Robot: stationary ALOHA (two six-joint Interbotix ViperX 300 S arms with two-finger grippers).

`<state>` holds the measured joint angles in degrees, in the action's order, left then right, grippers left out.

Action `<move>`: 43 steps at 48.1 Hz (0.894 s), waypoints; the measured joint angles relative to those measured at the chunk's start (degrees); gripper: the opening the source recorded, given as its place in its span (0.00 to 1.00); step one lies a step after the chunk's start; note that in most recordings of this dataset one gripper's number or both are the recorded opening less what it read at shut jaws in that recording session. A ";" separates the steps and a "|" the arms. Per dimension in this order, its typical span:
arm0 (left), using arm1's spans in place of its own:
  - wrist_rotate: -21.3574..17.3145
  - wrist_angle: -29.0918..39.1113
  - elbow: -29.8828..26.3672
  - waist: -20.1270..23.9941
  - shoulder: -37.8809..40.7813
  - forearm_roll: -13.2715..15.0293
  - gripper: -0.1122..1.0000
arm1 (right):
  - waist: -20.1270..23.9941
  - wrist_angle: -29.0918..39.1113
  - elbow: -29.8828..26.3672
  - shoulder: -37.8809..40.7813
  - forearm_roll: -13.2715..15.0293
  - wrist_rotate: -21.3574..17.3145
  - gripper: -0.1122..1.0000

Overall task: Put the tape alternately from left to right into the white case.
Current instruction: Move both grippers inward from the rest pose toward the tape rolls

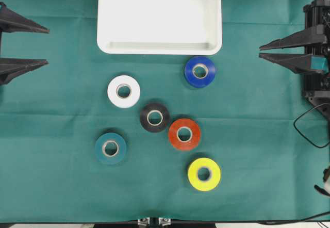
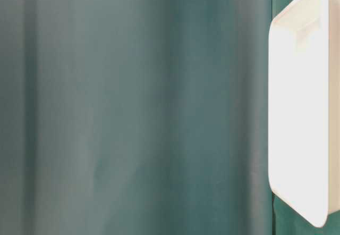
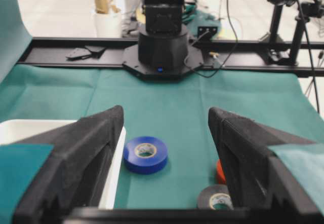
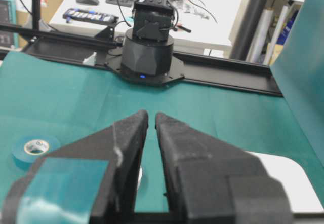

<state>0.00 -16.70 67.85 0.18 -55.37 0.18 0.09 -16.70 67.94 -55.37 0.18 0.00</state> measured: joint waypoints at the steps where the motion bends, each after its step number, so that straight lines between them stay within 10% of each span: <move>1: 0.00 0.00 0.00 0.00 0.00 0.00 0.32 | 0.00 0.00 0.00 0.00 0.00 -0.09 0.32; 15: 0.26 0.09 0.79 -0.26 1.23 1.05 0.01 | -0.26 0.09 0.44 0.00 0.09 -0.53 0.08; 43: 0.26 0.00 0.70 -0.35 3.96 1.05 0.14 | -0.44 0.00 0.44 1.14 0.09 -0.70 0.13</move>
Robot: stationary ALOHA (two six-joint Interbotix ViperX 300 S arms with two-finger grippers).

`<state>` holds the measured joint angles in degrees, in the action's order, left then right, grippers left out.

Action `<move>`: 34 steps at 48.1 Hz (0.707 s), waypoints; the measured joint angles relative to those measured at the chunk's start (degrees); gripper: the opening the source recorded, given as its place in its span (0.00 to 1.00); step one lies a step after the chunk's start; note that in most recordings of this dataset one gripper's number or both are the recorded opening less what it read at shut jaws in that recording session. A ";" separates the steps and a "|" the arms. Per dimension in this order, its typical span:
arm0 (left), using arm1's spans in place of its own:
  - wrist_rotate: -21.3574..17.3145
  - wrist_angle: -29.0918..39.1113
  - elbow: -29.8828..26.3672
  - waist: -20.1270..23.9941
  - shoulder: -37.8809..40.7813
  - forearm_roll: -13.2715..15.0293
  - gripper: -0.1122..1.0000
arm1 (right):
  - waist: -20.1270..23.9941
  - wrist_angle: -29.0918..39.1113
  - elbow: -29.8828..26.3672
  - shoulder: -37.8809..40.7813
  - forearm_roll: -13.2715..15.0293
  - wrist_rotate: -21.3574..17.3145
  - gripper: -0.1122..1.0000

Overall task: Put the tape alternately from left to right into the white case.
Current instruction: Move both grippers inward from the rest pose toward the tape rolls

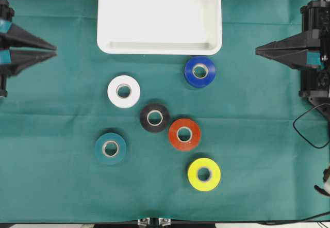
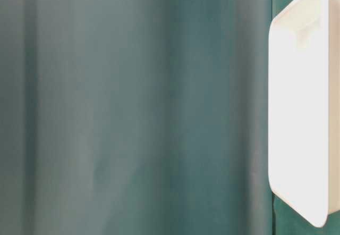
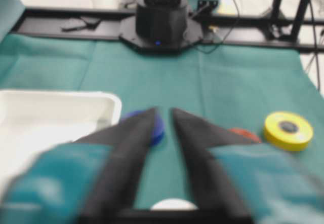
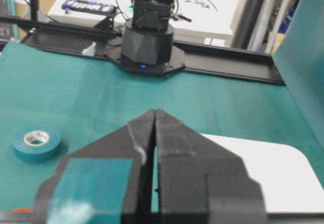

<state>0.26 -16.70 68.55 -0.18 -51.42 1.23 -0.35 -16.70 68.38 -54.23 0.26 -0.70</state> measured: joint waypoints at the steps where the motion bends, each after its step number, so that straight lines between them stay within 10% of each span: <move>1: 0.00 0.00 0.00 0.00 0.18 0.09 0.17 | 0.00 0.09 0.09 0.09 0.00 0.00 0.16; 11: -0.53 0.00 -0.18 0.00 1.58 0.09 0.67 | -0.26 0.09 0.09 0.18 0.00 -0.09 0.64; 15: -0.44 0.00 -0.18 0.00 1.67 0.00 0.71 | -0.26 0.09 0.09 0.18 0.00 -0.18 0.82; 34: 0.18 5.71 -2.90 -1.05 6.24 0.09 0.70 | -0.35 2.72 -0.70 4.66 -0.09 -4.31 0.82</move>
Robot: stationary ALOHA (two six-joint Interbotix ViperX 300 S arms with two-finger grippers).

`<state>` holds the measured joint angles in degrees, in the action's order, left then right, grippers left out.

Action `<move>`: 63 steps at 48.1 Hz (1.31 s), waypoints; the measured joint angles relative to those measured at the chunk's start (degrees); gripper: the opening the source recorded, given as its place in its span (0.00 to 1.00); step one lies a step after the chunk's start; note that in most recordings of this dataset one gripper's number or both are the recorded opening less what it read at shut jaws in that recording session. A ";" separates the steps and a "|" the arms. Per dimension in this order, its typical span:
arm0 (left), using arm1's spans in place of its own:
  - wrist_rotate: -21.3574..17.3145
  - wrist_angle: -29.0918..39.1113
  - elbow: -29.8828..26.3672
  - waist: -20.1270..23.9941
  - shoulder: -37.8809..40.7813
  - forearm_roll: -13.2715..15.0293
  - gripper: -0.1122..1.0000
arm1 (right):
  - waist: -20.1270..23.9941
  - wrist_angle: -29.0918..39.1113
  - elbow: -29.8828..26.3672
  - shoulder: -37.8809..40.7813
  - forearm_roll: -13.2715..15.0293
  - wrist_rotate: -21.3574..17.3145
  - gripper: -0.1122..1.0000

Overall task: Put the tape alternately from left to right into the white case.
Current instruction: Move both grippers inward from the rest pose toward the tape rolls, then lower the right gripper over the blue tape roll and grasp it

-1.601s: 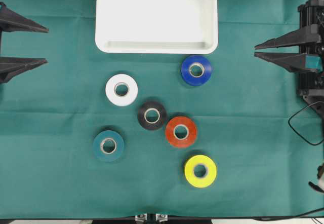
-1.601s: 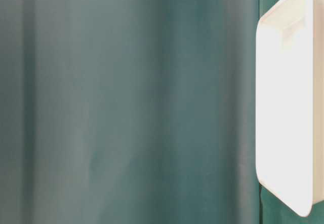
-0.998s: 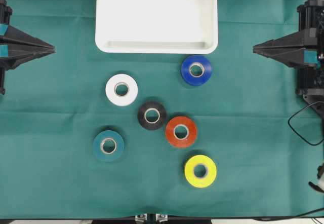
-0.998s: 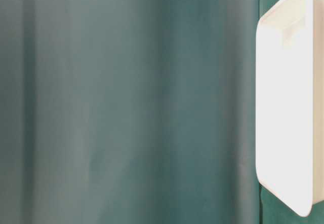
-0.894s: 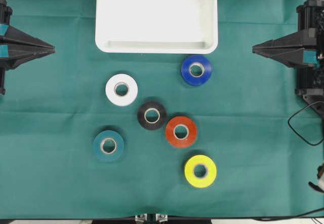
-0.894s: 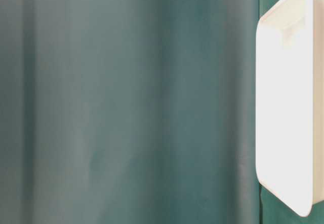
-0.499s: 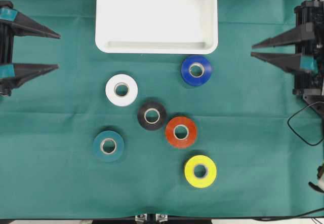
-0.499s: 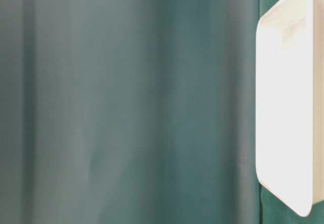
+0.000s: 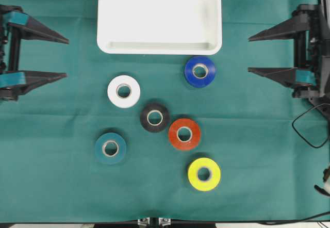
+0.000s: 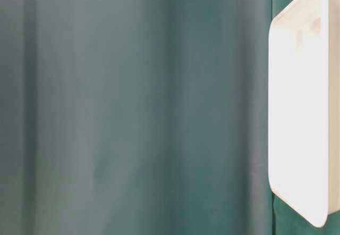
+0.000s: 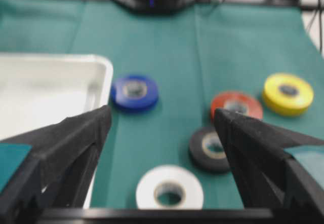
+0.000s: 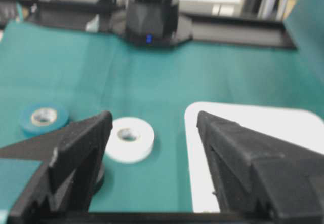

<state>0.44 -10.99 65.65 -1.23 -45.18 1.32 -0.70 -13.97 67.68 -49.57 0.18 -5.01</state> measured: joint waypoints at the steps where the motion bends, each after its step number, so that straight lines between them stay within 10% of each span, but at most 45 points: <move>1: -0.09 0.70 -0.26 0.00 0.62 0.00 0.71 | 0.09 0.26 -0.26 0.53 0.00 -0.18 0.82; 63: 2.11 16.00 -12.39 -0.44 22.94 0.18 0.69 | 0.18 11.69 -11.95 24.70 0.09 -3.69 0.81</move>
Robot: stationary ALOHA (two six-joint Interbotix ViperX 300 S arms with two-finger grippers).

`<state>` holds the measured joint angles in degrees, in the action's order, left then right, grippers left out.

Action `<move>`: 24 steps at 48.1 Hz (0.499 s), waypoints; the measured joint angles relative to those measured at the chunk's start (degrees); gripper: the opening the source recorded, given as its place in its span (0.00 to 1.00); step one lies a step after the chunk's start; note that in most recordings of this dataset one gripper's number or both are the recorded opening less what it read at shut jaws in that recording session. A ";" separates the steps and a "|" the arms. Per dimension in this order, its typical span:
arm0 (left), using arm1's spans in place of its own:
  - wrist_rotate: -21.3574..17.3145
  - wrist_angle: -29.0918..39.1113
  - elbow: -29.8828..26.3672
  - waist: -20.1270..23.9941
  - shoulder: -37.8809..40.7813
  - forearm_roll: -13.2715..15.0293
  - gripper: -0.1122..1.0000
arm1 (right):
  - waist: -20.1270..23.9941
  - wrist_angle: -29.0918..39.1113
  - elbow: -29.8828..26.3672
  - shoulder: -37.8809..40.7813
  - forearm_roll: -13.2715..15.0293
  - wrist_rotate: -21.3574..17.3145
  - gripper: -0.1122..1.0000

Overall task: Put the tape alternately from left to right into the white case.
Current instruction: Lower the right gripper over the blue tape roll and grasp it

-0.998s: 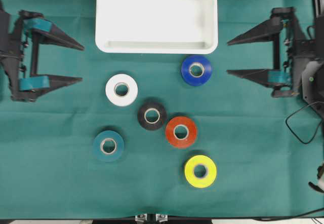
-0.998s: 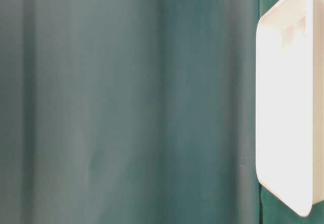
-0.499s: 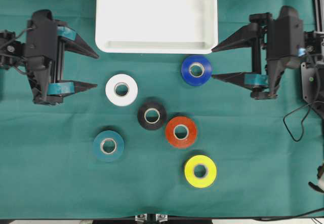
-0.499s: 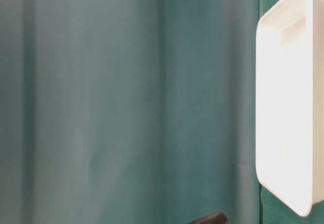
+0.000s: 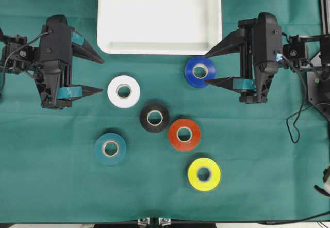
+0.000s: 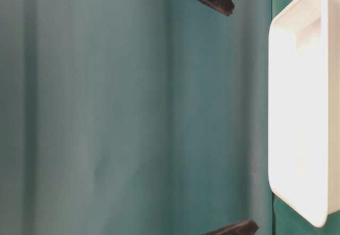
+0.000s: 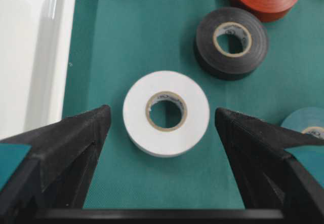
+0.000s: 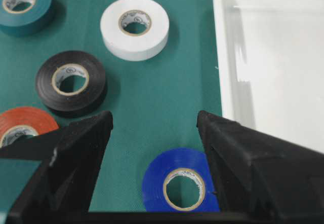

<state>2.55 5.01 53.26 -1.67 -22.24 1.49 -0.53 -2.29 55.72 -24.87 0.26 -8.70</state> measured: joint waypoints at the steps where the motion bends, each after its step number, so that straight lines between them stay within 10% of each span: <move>1: 0.00 0.00 0.00 0.00 0.00 0.00 0.69 | 0.09 0.00 0.00 0.09 -0.09 0.00 0.81; 24: 0.00 0.44 0.00 -0.09 0.09 0.09 0.69 | 4.83 0.00 -0.09 0.18 -0.09 -3.87 0.81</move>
<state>2.55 5.45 53.26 -1.76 -22.15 1.58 4.31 -2.29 55.63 -24.70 0.18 -12.57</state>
